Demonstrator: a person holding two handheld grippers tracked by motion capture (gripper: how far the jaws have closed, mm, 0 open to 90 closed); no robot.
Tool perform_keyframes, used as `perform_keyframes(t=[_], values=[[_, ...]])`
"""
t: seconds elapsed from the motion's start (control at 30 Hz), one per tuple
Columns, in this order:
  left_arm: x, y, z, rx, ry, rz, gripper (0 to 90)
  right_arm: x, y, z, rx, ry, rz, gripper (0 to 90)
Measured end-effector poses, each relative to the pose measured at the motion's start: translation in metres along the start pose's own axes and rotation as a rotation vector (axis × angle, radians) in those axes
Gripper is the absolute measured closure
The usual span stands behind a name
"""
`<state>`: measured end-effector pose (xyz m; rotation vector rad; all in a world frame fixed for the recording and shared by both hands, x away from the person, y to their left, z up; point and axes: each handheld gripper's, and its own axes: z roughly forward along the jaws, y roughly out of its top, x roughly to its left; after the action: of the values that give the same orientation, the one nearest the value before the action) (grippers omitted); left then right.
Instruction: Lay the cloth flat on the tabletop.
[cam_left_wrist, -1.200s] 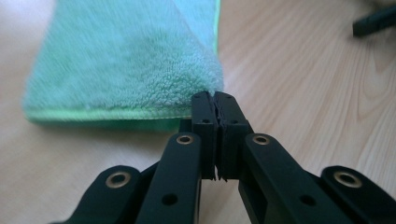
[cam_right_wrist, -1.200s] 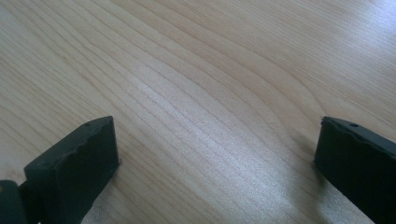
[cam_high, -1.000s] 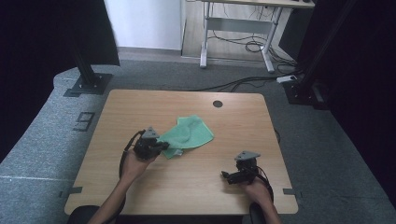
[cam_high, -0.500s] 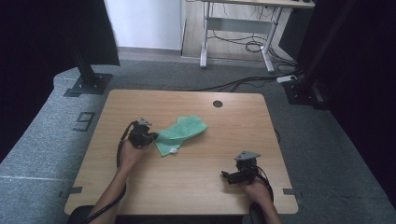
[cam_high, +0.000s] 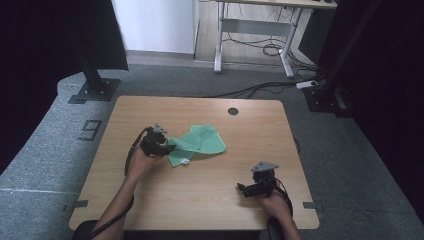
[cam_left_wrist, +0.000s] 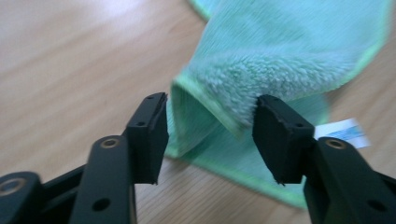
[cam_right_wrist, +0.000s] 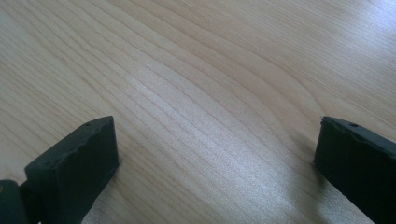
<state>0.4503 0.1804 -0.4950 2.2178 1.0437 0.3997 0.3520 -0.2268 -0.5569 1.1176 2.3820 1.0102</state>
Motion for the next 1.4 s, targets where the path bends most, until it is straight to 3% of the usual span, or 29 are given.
perform_keyframes(t=[0.03, 0.17, 0.23, 0.27, 0.3, 0.37, 0.4, 0.6, 0.77, 1.0, 1.1, 1.23, 1.4], values=[[-0.007, 0.005, -0.004, -0.009, -0.028, 0.019, 42.4, 0.000, 0.000, 0.000, 0.000, 0.000, 0.000, 0.0], [-0.019, 0.009, -0.004, 0.017, -0.033, 0.066, 41.1, 0.000, 0.000, 0.000, 0.000, 0.000, 0.000, 0.0], [-0.020, 0.006, -0.002, 0.030, -0.031, 0.065, 41.5, 0.000, 0.002, -0.001, 0.009, -0.005, 0.007, 4.7], [-0.020, 0.004, -0.002, 0.027, -0.033, 0.058, 41.6, -0.001, 0.004, -0.002, 0.009, -0.007, 0.016, 12.4], [-0.019, 0.002, -0.003, 0.025, -0.038, 0.054, 41.8, -0.003, 0.007, -0.003, 0.002, 0.010, 0.033, 17.6], [-0.018, -0.002, -0.004, 0.017, -0.045, 0.034, 41.9, -0.009, 0.013, 0.000, -0.018, 0.067, 0.098, 18.4], [-0.019, -0.009, -0.006, 0.009, -0.055, 0.029, 41.9, -0.012, 0.017, 0.002, -0.024, 0.072, 0.110, 20.4], [-0.026, -0.029, -0.011, 0.012, -0.069, 0.028, 42.0, -0.022, 0.038, 0.017, -0.012, 0.075, 0.079, 22.0], [-0.034, -0.045, -0.017, -0.006, -0.090, 0.025, 43.5, -0.028, 0.072, 0.035, -0.041, 0.069, 0.050, 39.5], [-0.042, -0.061, -0.020, 0.002, -0.095, 0.042, 46.6, -0.030, 0.105, 0.061, -0.033, 0.050, 0.030, 47.1], [-0.041, -0.067, -0.015, 0.010, -0.095, 0.029, 50.2, -0.030, 0.113, 0.072, -0.017, 0.041, 0.021, 50.4], [-0.043, -0.068, -0.006, 0.025, -0.078, 0.043, 57.3, -0.029, 0.116, 0.085, 0.033, 0.032, 0.004, 58.4], [-0.047, -0.064, -0.002, 0.018, -0.072, 0.048, 76.2, -0.027, 0.112, 0.089, 0.039, 0.064, 0.002, 80.7]])
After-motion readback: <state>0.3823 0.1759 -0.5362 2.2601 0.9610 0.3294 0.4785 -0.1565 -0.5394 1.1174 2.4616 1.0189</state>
